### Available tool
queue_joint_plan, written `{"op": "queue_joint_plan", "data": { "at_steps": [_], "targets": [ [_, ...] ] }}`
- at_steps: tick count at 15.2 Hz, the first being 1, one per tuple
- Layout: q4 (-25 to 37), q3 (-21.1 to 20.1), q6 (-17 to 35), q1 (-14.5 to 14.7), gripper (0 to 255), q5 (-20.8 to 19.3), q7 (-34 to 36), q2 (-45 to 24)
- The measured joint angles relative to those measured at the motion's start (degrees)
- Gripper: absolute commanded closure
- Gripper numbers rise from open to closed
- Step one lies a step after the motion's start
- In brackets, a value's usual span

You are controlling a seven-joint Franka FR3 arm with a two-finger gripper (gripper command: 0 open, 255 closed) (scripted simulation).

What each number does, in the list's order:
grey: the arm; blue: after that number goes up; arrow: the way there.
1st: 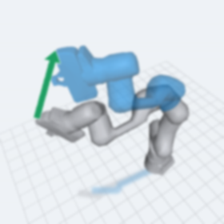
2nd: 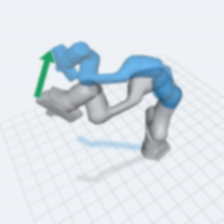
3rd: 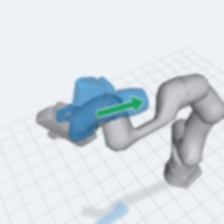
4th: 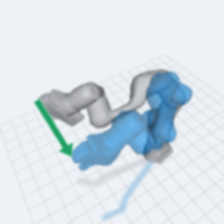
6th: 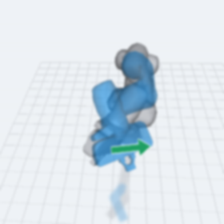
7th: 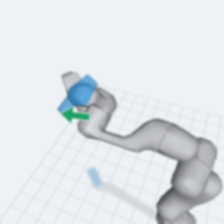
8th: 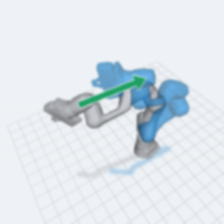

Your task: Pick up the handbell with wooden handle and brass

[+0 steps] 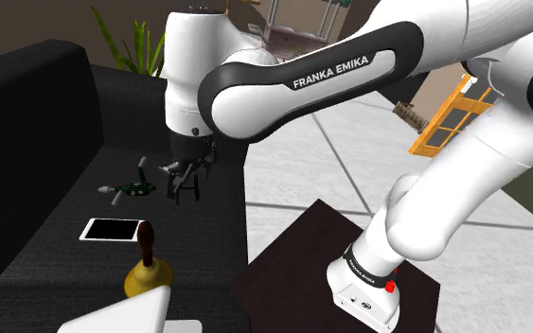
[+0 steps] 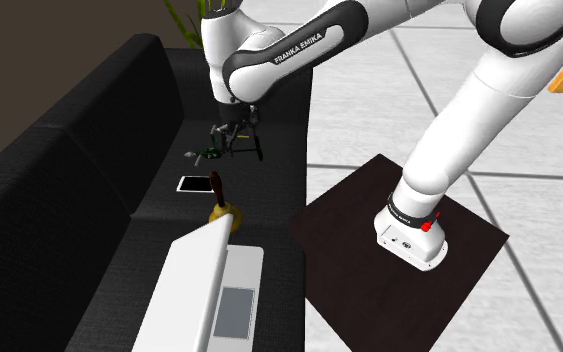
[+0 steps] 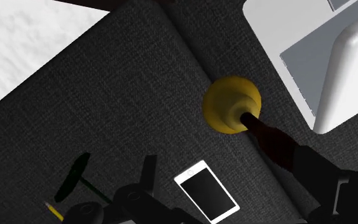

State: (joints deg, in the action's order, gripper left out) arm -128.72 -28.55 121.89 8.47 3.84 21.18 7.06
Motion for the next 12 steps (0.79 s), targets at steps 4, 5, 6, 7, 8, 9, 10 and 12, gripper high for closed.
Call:
{"op": "queue_joint_plan", "data": {
  "at_steps": [4, 5, 6, 7, 8, 9, 10, 12],
  "targets": [
    [4.12, -2.25, 3.32, 1.18, 0, -4.38, 4.62, -7.79],
    [5.72, -2.81, 4.13, 1.83, 0, -6.02, 6.38, -10.39],
    [7.16, -3.06, 4.43, 2.34, 0, -7.32, 7.53, -12.33],
    [8.48, -3.39, 4.85, 3.12, 0, -8.63, 8.99, -14.25],
    [9.34, -3.53, 5.44, 3.78, 0, -9.79, 10.17, -15.91],
    [9.61, -3.48, 6.26, 4.16, 0, -10.67, 10.89, -17.17],
    [9.55, -3.39, 6.86, 4.31, 0, -11.13, 11.2, -17.8],
    [9.08, -3.19, 8.14, 4.5, 0, -11.87, 11.69, -18.74]
  ]
}}
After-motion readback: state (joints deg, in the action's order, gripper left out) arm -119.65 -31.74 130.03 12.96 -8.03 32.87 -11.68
